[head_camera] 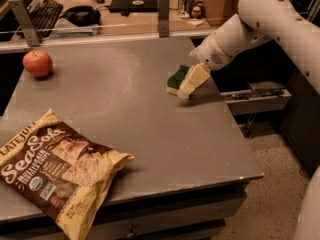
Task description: Move sponge near brown chip bag
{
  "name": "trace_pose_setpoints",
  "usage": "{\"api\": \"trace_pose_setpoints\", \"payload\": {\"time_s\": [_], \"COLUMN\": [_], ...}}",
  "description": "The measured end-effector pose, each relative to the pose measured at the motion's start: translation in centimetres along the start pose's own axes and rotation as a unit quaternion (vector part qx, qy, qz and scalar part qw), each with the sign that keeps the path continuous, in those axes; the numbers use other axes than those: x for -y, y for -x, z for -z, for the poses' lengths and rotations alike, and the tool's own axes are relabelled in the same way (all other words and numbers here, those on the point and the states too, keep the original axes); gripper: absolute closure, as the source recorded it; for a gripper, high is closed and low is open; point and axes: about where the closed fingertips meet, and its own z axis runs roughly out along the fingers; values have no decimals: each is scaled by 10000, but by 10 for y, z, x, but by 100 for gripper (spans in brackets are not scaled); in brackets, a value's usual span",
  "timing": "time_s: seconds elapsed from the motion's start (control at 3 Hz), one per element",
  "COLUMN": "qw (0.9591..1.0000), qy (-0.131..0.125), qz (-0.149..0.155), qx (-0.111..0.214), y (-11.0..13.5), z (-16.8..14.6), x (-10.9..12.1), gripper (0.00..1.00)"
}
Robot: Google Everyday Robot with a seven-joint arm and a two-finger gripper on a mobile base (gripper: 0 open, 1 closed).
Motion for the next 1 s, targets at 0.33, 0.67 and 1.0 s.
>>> {"api": "trace_pose_setpoints", "payload": {"time_s": [0.33,0.67,1.0], "qw": [9998,9995,9986], "qy": [156,173,135], "qz": [-109,-8,193], "qx": [92,266,465], "y": [5,16,28], "z": [-13,-9,4], "x": [-6,-13,-21], "gripper": [18,41,65]}}
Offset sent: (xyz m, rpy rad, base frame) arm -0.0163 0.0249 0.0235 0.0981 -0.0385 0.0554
